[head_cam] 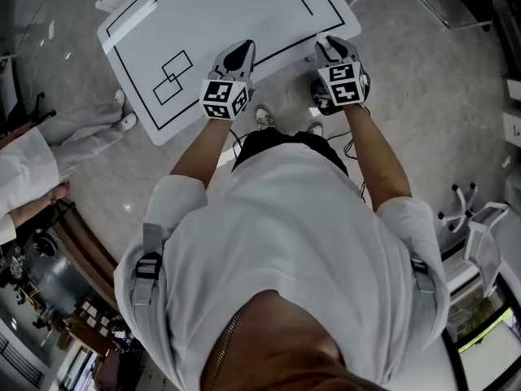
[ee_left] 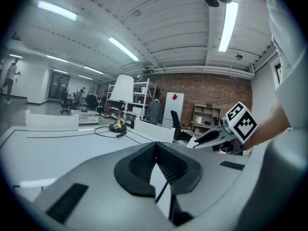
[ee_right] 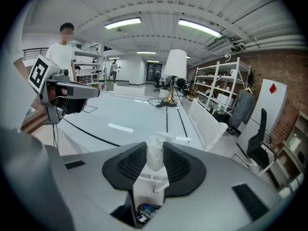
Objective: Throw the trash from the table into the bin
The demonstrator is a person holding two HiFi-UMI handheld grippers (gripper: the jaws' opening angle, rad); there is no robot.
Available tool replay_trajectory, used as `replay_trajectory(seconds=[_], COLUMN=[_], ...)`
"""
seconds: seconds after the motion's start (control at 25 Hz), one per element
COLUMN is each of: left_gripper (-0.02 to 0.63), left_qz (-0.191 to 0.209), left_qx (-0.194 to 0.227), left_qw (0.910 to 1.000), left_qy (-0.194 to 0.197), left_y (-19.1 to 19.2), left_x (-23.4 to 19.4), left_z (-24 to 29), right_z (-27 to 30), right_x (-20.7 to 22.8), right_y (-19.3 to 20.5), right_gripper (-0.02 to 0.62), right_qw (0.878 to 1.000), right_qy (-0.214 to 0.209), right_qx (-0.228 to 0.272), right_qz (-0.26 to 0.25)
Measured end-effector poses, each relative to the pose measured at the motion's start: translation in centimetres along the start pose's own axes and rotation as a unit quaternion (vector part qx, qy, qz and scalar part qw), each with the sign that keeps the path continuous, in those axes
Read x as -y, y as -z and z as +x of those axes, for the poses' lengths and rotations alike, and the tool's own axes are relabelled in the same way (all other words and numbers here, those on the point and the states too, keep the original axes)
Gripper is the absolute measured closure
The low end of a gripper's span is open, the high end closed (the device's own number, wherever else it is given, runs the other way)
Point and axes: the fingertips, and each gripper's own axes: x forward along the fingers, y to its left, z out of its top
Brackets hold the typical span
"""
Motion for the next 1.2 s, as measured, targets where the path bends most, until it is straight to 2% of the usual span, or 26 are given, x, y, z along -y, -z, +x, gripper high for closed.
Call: replay_trajectory(seconds=[0.32, 0.6, 0.88, 1.2], left_gripper=[0.595, 0.595, 0.595, 0.595], left_qz=[0.024, 0.030, 0.018, 0.010], left_qx=[-0.031, -0.056, -0.103, -0.171], left_qw=[0.9960, 0.9920, 0.9887, 0.9781], left_qy=[0.081, 0.109, 0.108, 0.118], left_y=[1.5, 3.9, 9.5, 18.0], left_x=[10.7, 17.9, 21.4, 21.2], left_z=[5.5, 8.5, 9.7, 10.8], right_z=[-7.2, -10.5, -9.7, -5.7], right_x=[6.8, 9.3, 8.2, 5.2], right_y=[8.9, 15.2, 21.6, 28.7], right_gripper=[0.485, 0.485, 0.485, 0.485], right_qw=[0.996, 0.994, 0.992, 0.987], right_qy=[0.058, 0.059, 0.027, -0.004], right_qx=[-0.014, -0.026, -0.050, -0.096], right_qz=[0.061, 0.092, 0.113, 0.130])
